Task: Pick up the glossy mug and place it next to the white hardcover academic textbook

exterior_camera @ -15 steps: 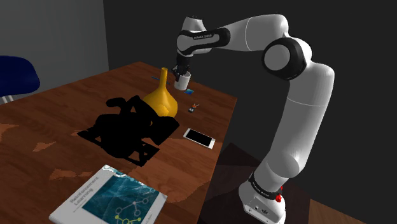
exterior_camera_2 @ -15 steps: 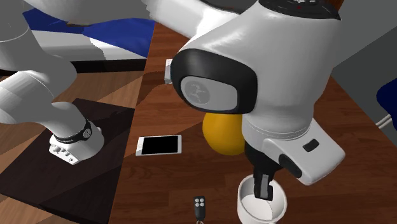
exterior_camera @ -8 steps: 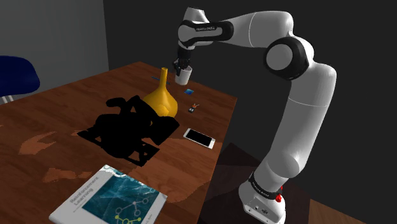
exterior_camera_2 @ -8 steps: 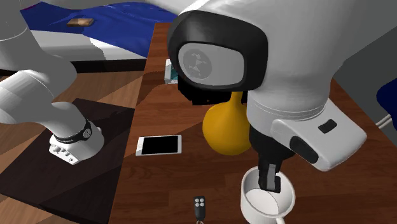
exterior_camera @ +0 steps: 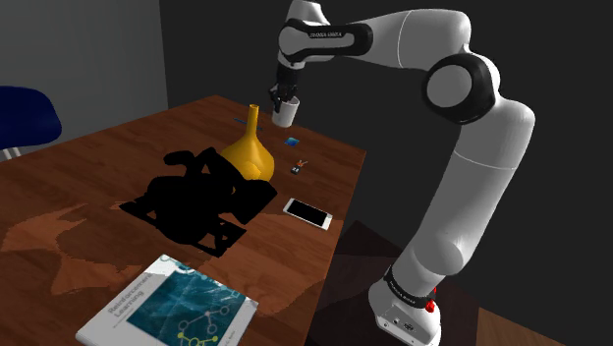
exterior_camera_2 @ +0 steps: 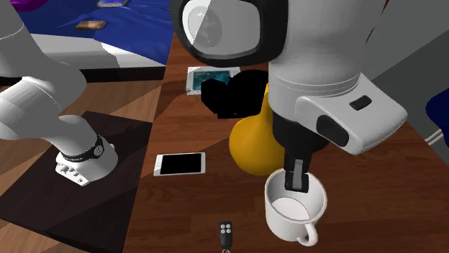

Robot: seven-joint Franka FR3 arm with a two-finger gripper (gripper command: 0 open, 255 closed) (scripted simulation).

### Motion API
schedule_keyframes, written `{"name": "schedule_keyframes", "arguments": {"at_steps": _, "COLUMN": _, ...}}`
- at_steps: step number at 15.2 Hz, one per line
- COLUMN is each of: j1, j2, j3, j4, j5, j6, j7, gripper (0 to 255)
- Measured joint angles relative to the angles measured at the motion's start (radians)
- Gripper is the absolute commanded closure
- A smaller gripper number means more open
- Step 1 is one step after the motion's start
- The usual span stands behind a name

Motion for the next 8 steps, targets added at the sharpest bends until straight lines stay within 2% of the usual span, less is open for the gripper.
{"name": "schedule_keyframes", "arguments": {"at_steps": 8, "j1": 0.061, "j2": -0.271, "j3": 0.051, "j4": -0.331, "j5": -0.033, "j6": 0.053, "j7": 0.124, "gripper": 255}}
